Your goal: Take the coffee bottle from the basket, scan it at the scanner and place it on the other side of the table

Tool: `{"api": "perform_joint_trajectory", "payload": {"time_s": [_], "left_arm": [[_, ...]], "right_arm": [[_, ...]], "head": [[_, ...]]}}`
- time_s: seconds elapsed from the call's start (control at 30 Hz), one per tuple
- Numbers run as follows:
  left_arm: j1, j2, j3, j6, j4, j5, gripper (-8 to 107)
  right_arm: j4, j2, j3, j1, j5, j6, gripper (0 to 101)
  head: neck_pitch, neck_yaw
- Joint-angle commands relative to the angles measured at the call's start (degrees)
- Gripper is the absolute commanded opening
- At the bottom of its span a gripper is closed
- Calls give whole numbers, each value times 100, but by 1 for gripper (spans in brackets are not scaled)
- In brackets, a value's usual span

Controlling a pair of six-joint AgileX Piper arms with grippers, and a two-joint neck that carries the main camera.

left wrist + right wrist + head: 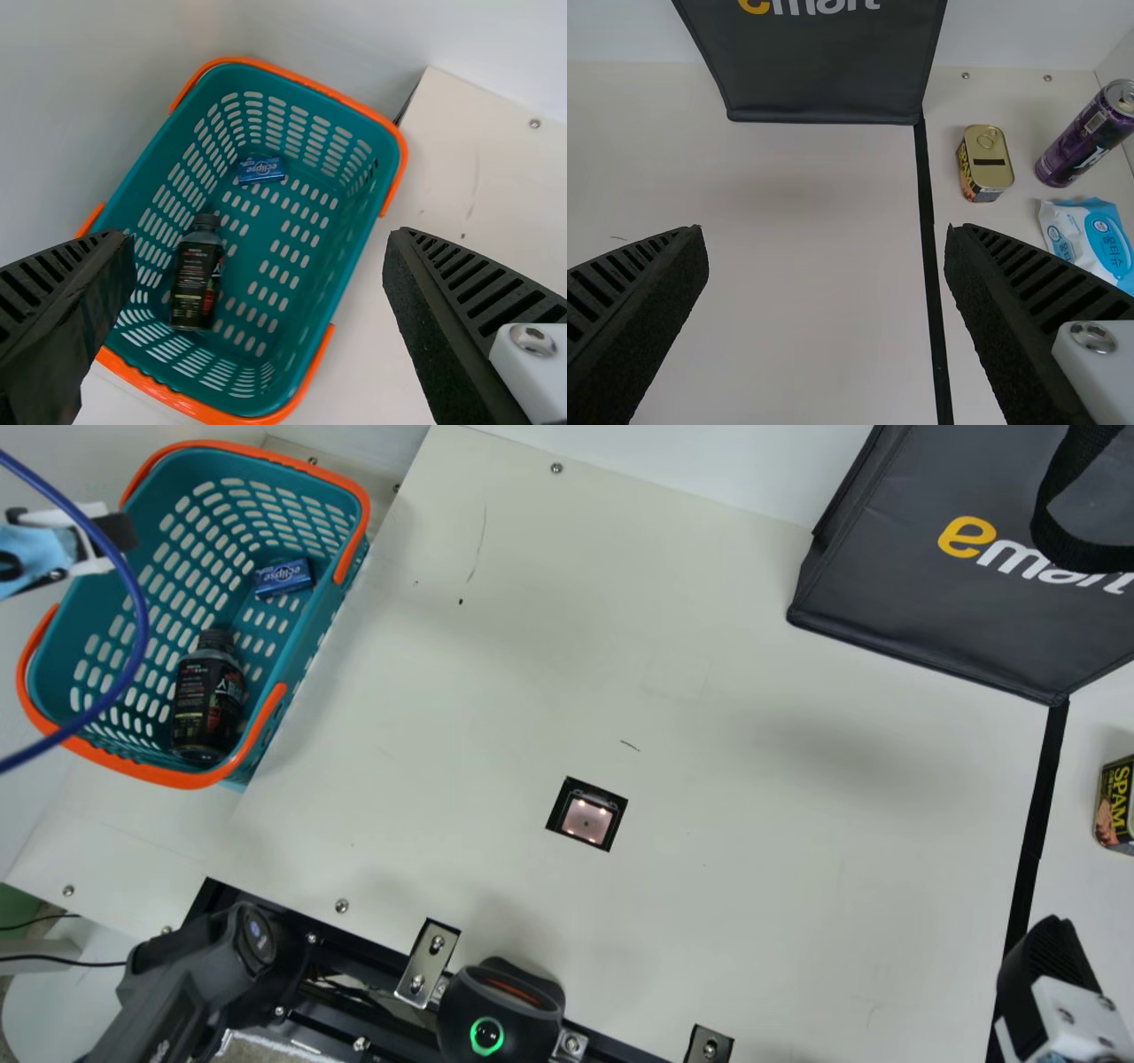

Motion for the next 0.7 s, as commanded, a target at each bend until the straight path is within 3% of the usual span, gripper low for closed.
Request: {"api": "perform_joint_trajectory", "payload": {"time_s": [0.0, 0.27, 0.67], "left_arm": [[637, 474, -113, 1167, -282, 58, 90], [1062, 1423, -467, 2161, -432, 79, 90], [672, 2270, -418, 2304, -230, -190, 90]], "right_arm": [[0, 0, 0, 0, 0, 0, 95], [0, 0, 0, 0, 0, 0, 95], [0, 0, 0, 0, -6, 0, 95]], "head": [[-166, 14], [-166, 14], [-166, 14]]}}
